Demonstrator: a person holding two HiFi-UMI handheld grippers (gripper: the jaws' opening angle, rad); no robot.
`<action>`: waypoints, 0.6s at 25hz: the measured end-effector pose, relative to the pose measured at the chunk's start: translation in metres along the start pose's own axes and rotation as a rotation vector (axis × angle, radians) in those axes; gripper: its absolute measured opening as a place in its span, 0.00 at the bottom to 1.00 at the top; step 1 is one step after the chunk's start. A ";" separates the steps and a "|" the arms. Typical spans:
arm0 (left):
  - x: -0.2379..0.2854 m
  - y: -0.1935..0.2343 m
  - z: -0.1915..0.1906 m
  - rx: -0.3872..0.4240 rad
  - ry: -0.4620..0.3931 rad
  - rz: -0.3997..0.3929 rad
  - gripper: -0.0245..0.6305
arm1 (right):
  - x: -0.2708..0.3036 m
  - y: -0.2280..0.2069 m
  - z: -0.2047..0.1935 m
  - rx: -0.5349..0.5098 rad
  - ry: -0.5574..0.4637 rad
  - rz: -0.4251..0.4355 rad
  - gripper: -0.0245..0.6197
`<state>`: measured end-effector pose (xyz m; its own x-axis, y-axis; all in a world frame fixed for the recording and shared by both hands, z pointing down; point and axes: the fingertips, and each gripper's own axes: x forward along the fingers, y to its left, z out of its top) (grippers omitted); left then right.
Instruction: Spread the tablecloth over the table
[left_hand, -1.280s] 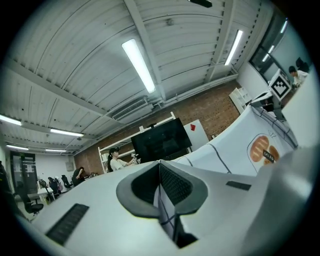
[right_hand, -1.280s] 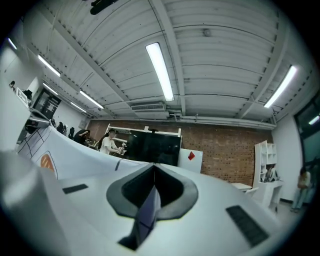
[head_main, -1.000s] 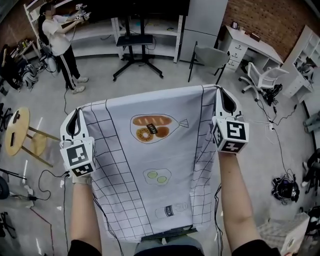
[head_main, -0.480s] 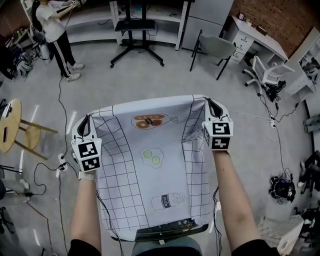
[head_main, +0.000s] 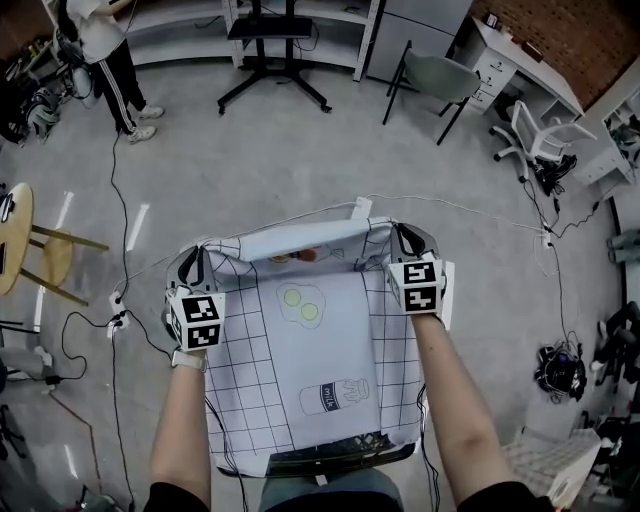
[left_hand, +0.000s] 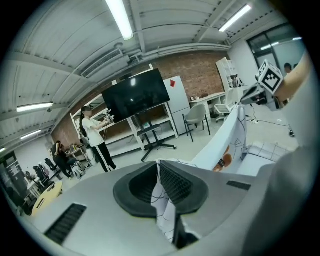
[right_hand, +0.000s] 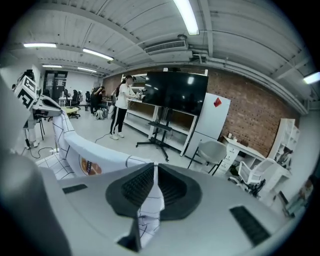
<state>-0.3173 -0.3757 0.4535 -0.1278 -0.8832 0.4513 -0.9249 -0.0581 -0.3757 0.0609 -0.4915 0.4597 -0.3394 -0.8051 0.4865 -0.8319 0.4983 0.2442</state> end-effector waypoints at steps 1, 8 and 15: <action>0.002 -0.004 -0.006 0.002 0.017 -0.012 0.07 | 0.000 0.005 -0.001 -0.006 -0.005 0.007 0.08; -0.001 -0.016 -0.027 0.012 0.075 -0.041 0.41 | -0.004 0.019 0.002 -0.033 -0.027 0.040 0.31; -0.030 -0.019 -0.050 -0.003 0.113 -0.030 0.41 | -0.028 0.022 -0.020 -0.039 0.007 0.042 0.32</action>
<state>-0.3136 -0.3246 0.4880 -0.1394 -0.8229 0.5509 -0.9301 -0.0822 -0.3581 0.0613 -0.4514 0.4681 -0.3702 -0.7809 0.5032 -0.7995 0.5436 0.2555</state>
